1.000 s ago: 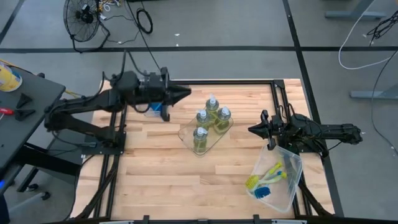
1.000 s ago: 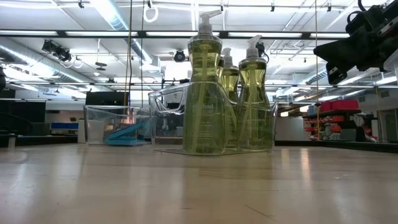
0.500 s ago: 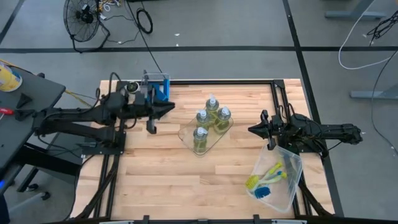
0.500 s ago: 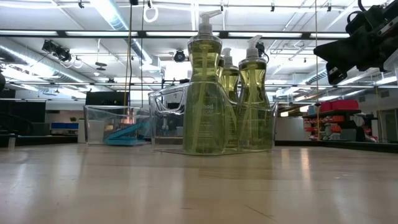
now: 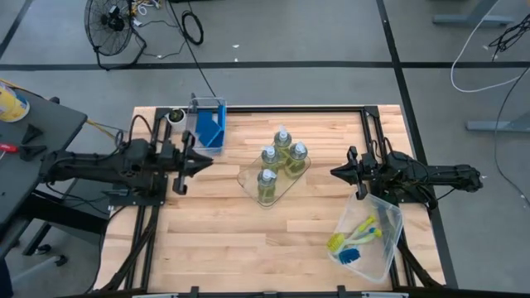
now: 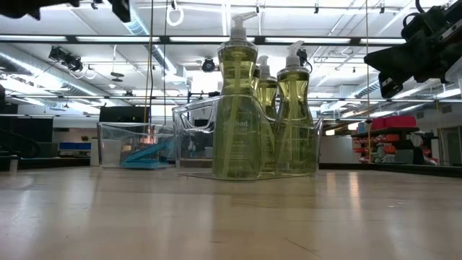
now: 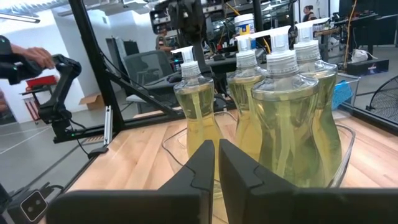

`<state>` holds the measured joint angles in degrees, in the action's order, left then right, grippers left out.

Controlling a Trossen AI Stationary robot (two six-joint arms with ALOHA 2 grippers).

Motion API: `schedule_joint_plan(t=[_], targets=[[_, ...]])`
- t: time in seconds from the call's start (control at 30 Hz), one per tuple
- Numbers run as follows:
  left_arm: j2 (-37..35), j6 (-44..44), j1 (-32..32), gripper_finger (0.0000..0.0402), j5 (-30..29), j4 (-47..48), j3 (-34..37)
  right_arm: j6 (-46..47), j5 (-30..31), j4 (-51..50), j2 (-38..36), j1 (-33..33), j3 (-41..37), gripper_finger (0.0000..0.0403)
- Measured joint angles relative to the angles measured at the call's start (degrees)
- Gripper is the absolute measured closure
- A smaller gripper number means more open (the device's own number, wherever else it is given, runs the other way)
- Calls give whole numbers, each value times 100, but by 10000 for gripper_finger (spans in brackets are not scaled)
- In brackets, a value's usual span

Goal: Pick & Place Kitchen Sink Supplies
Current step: Return to Home Position

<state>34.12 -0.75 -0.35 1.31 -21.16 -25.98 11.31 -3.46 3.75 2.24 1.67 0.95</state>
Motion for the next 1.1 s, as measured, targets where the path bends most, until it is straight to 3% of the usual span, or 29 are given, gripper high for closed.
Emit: schedule_joint_plan(t=[0.47,0.83,1.1], targets=[[-1634,9,-126,356,-331,-561,1684,-2,0,2,0,2,0,376],[-2638,11,-122,356,-795,-436,2507,-1,0,2,0,0,0,376],[-3032,46,-103,356,-1034,64,2547,-2,0,2,0,0,0,376]])
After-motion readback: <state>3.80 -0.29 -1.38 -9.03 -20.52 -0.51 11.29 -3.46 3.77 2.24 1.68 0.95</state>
